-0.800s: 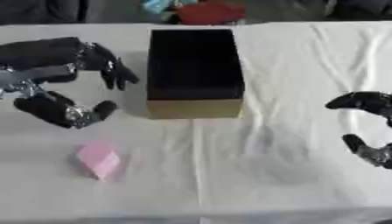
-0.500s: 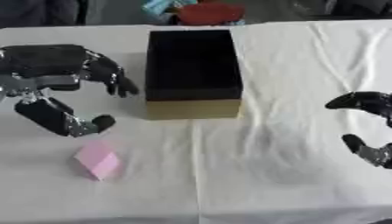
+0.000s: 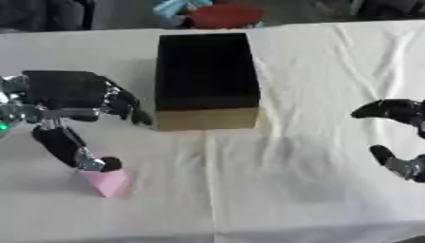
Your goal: Pick up objects on the table and place them in the box.
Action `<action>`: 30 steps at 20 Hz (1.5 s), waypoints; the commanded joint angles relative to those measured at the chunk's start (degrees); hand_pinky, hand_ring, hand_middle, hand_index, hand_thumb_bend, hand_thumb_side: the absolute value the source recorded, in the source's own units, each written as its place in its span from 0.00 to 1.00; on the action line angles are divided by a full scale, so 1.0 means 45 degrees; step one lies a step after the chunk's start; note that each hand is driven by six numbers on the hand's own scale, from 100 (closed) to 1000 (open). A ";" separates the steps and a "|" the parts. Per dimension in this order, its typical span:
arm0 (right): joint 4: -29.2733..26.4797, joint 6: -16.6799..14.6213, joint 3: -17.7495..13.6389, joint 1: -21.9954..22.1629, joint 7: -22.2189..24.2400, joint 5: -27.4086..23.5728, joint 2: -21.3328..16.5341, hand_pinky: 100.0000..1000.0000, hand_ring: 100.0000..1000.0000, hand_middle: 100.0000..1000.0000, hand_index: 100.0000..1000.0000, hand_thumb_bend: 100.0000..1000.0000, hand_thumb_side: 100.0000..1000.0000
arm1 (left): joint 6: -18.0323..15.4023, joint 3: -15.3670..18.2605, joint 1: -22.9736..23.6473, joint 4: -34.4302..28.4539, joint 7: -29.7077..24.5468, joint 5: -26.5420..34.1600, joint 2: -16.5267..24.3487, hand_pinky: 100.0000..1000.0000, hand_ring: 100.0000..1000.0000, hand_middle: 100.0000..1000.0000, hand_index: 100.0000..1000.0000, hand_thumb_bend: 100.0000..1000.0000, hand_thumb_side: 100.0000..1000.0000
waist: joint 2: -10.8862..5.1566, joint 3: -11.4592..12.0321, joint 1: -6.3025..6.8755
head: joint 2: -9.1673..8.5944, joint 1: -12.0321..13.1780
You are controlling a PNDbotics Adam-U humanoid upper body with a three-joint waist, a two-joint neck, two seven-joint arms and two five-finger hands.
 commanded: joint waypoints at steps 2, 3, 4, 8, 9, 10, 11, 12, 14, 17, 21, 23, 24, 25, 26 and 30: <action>-0.0074 -0.2929 -0.0086 -0.0053 0.2971 0.0036 -0.0468 0.80 0.82 0.81 0.93 0.00 0.64 | -0.4684 0.0029 -0.0150 0.0235 -0.4172 -0.0913 0.0536 0.62 0.58 0.61 0.86 0.49 0.58 | -0.0209 0.0009 0.0040 | 0.0064 -0.0069; -0.0074 -0.2927 -0.0090 -0.0047 0.2971 0.0038 -0.0475 0.80 0.82 0.81 0.93 0.00 0.64 | -0.4730 0.0066 -0.0122 0.0267 -0.4172 -0.1081 0.0588 0.62 0.59 0.62 0.86 0.52 0.58 | -0.0214 0.0011 0.0052 | 0.0064 -0.0078; -0.0075 -0.2925 -0.0093 -0.0044 0.2970 0.0040 -0.0482 0.80 0.82 0.81 0.93 0.00 0.64 | -0.4768 0.0088 -0.0083 0.0295 -0.4172 -0.1234 0.0654 0.62 0.59 0.62 0.86 0.53 0.58 | -0.0220 0.0012 0.0063 | 0.0064 -0.0087; -0.0063 -0.2914 -0.0106 0.0001 0.2975 0.0060 -0.0521 0.80 0.82 0.81 0.93 0.00 0.64 | -0.4799 0.0215 0.0221 0.0339 -0.4151 -0.1537 0.1027 0.62 0.59 0.62 0.86 0.57 0.60 | -0.0248 0.0052 0.0114 | 0.0064 -0.0171; -0.0062 -0.2913 -0.0109 0.0011 0.2973 0.0065 -0.0534 0.80 0.82 0.81 0.93 0.00 0.64 | -0.4777 0.0266 0.0323 0.0317 -0.4115 -0.1578 0.1156 0.63 0.59 0.62 0.86 0.58 0.62 | -0.0255 0.0067 0.0126 | 0.0064 -0.0188; -0.0060 -0.2910 -0.0116 0.0022 0.2967 0.0072 -0.0550 0.80 0.82 0.81 0.93 0.00 0.64 | -0.4740 0.0320 0.0456 0.0294 -0.4057 -0.1621 0.1320 0.63 0.59 0.62 0.86 0.58 0.62 | -0.0265 0.0086 0.0140 | 0.0064 -0.0209; -0.0058 -0.2908 -0.0121 0.0033 0.2961 0.0080 -0.0566 0.80 0.82 0.81 0.93 0.00 0.64 | -0.4703 0.0363 0.0588 0.0267 -0.3984 -0.1649 0.1472 0.63 0.60 0.62 0.86 0.59 0.63 | -0.0273 0.0105 0.0153 | 0.0064 -0.0230; -0.0055 -0.2907 -0.0123 0.0045 0.2957 0.0092 -0.0582 0.80 0.82 0.81 0.93 0.00 0.64 | -0.4672 0.0396 0.0707 0.0233 -0.3903 -0.1659 0.1612 0.63 0.60 0.62 0.86 0.59 0.63 | -0.0283 0.0125 0.0165 | 0.0064 -0.0249; -0.0046 -0.2911 -0.0114 0.0062 0.2956 0.0106 -0.0603 0.80 0.82 0.81 0.93 0.00 0.64 | -0.4639 0.0419 0.0890 0.0158 -0.3760 -0.1666 0.1851 0.63 0.60 0.62 0.86 0.59 0.64 | -0.0305 0.0172 0.0185 | 0.0064 -0.0276; -0.0038 -0.2916 -0.0110 0.0069 0.2948 0.0103 -0.0622 0.80 0.82 0.81 0.93 0.00 0.64 | -0.4597 0.0453 0.1104 0.0077 -0.3580 -0.1736 0.2095 0.63 0.60 0.62 0.86 0.60 0.62 | -0.0334 0.0227 0.0197 | 0.0064 -0.0296; -0.0032 -0.2921 -0.0105 0.0077 0.2933 0.0115 -0.0632 0.80 0.82 0.81 0.93 0.00 0.64 | -0.4605 0.0456 0.1273 0.0111 -0.3316 -0.1972 0.2102 0.63 0.60 0.62 0.86 0.58 0.58 | -0.0343 0.0255 0.0176 | 0.0064 -0.0316; -0.0031 -0.2923 -0.0107 0.0074 0.2924 0.0119 -0.0626 0.80 0.82 0.81 0.93 0.00 0.64 | -0.4646 0.0405 0.1310 0.0187 -0.3146 -0.2063 0.1991 0.63 0.60 0.62 0.86 0.56 0.54 | -0.0337 0.0247 0.0160 | 0.0064 -0.0328; -0.0031 -0.2923 -0.0106 0.0075 0.2920 0.0123 -0.0624 0.80 0.82 0.81 0.93 0.00 0.64 | -0.4666 0.0384 0.1318 0.0231 -0.3052 -0.2088 0.1924 0.63 0.60 0.62 0.86 0.54 0.53 | -0.0334 0.0244 0.0149 | 0.0064 -0.0345; -0.0030 -0.2925 -0.0103 0.0077 0.2918 0.0126 -0.0622 0.80 0.82 0.81 0.93 0.00 0.64 | -0.4686 0.0365 0.1320 0.0272 -0.2975 -0.2111 0.1871 0.63 0.60 0.62 0.86 0.53 0.50 | -0.0331 0.0242 0.0140 | 0.0064 -0.0350; -0.0030 -0.2928 -0.0103 0.0076 0.2917 0.0129 -0.0620 0.80 0.82 0.81 0.93 0.00 0.64 | -0.4708 0.0341 0.1319 0.0315 -0.2921 -0.2131 0.1813 0.63 0.60 0.62 0.86 0.52 0.49 | -0.0328 0.0238 0.0131 | 0.0064 -0.0343; -0.0031 -0.2933 -0.0103 0.0067 0.2901 0.0125 -0.0608 0.80 0.82 0.81 0.93 0.00 0.64 | -0.4794 0.0221 0.1271 0.0507 -0.2870 -0.2184 0.1574 0.63 0.60 0.62 0.86 0.48 0.44 | -0.0321 0.0226 0.0106 | 0.0064 -0.0336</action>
